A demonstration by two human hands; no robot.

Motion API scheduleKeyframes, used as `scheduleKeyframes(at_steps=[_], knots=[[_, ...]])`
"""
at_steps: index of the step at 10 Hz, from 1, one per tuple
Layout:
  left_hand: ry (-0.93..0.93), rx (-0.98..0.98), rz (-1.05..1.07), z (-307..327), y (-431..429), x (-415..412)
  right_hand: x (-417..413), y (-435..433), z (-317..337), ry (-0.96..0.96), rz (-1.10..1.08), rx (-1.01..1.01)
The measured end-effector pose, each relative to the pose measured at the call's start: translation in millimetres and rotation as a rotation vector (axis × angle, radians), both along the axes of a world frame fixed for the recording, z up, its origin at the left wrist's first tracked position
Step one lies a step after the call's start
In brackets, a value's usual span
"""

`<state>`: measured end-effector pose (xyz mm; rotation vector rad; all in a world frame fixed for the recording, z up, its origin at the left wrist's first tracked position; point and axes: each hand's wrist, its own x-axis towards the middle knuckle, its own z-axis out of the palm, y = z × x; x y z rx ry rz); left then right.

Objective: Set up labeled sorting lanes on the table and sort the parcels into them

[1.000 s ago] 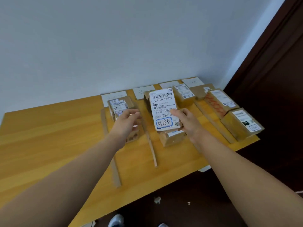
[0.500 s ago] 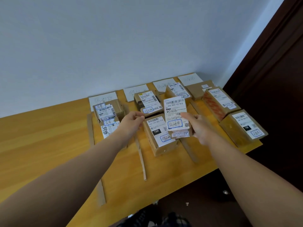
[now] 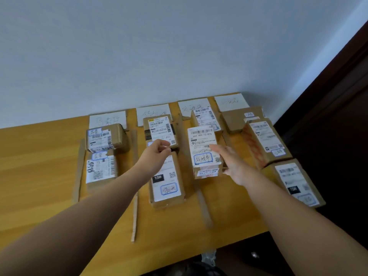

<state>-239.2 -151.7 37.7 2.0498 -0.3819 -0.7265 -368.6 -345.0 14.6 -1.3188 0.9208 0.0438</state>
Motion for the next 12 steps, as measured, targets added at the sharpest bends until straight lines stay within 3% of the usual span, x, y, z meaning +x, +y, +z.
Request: scheduleKeyframes(at_steps=[4,8,12], knots=[[-0.168,0.250,-0.095,-30.7,-67.7,-39.6,-25.0,-64.2,-46.0,0.207,0.210,-0.009],[-0.146,0.208,-0.009,-39.2,-84.1,-43.3,-2.0,-77.2,-40.7,0.218,0.245,-0.073],[-0.165,0.213,0.012,-39.4,-71.1,-49.6,12.5,-71.6,-35.4,0.183,0.420,-0.456]])
